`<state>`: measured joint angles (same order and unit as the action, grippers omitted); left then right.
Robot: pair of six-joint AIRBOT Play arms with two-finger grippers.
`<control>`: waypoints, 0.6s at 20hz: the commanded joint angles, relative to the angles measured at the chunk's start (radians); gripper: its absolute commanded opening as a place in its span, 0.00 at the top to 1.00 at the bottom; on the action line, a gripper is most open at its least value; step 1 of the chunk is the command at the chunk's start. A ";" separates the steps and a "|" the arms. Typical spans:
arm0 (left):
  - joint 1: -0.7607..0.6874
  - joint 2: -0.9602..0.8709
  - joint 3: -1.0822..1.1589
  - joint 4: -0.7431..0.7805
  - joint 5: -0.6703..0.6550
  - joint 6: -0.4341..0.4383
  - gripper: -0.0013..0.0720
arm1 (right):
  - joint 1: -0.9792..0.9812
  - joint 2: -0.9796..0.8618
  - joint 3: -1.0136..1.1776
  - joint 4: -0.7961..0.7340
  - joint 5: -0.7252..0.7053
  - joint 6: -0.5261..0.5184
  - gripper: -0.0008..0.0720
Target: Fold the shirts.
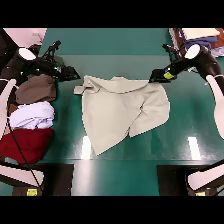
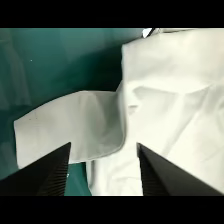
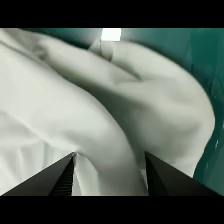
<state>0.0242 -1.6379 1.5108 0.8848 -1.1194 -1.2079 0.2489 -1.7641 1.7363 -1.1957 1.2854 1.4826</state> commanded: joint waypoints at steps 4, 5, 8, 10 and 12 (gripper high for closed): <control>0.112 0.040 0.005 0.006 -0.280 -0.052 0.30 | -0.076 0.029 0.107 -0.001 0.197 -0.008 0.33; 0.122 0.092 -0.058 0.008 -0.284 -0.050 0.30 | -0.095 0.076 0.064 -0.001 0.214 -0.014 0.33; 0.097 0.291 -0.359 0.016 -0.194 -0.077 0.30 | -0.143 0.235 -0.112 -0.001 0.209 -0.019 0.33; 0.031 0.431 -0.602 0.014 -0.128 -0.095 0.30 | -0.170 0.335 -0.224 0.000 0.199 -0.019 0.33; -0.066 0.535 -0.797 -0.002 -0.074 -0.130 0.30 | -0.192 0.415 -0.306 0.000 0.165 -0.019 0.33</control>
<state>0.0452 -1.2541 0.9760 0.8955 -1.2694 -1.2942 0.0921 -1.4628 1.5490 -1.1965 1.4723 1.4651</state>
